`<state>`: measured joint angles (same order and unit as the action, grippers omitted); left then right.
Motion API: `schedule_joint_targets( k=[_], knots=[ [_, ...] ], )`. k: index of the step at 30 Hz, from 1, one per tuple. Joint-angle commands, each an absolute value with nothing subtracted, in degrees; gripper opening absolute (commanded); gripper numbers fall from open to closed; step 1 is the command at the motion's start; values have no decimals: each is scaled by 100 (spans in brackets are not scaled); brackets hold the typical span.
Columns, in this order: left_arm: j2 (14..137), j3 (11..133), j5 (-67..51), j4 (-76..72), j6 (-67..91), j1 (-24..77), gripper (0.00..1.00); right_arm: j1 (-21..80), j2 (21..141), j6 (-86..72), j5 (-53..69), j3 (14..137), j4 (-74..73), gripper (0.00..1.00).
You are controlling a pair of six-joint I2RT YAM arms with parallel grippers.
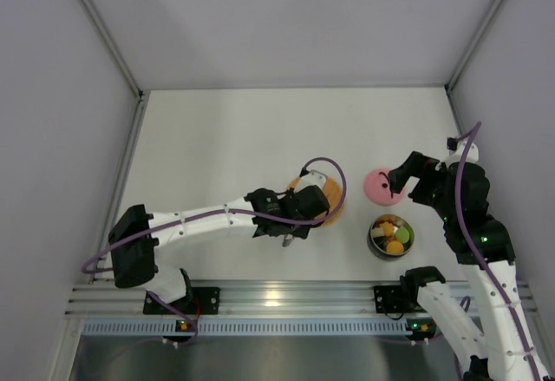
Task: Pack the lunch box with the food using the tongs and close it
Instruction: Pick up the fake food from the plate, then place the fake food in the packing box.
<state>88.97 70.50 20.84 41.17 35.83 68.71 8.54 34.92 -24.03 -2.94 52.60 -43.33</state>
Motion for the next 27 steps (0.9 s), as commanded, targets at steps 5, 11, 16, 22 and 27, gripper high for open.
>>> schedule_joint_targets(
  k=[5,11,16,22,27],
  knots=[
    [8455,7435,2180,4008,3454,6864,40,756,3533,-2355,-325,5476,-4465,99],
    [8429,7593,2171,4008,3384,6952,40,756,3516,-2364,-325,5432,-4439,99],
    [8525,7866,2180,3955,3288,7224,40,756,3507,-2364,-334,5405,-4447,100],
    [8885,8481,2285,3823,3129,7777,41,756,3480,-2391,-325,5379,-4447,99],
    [9263,8937,2180,3718,3050,8059,41,756,3428,-2373,-351,5388,-4491,99]
  ],
)
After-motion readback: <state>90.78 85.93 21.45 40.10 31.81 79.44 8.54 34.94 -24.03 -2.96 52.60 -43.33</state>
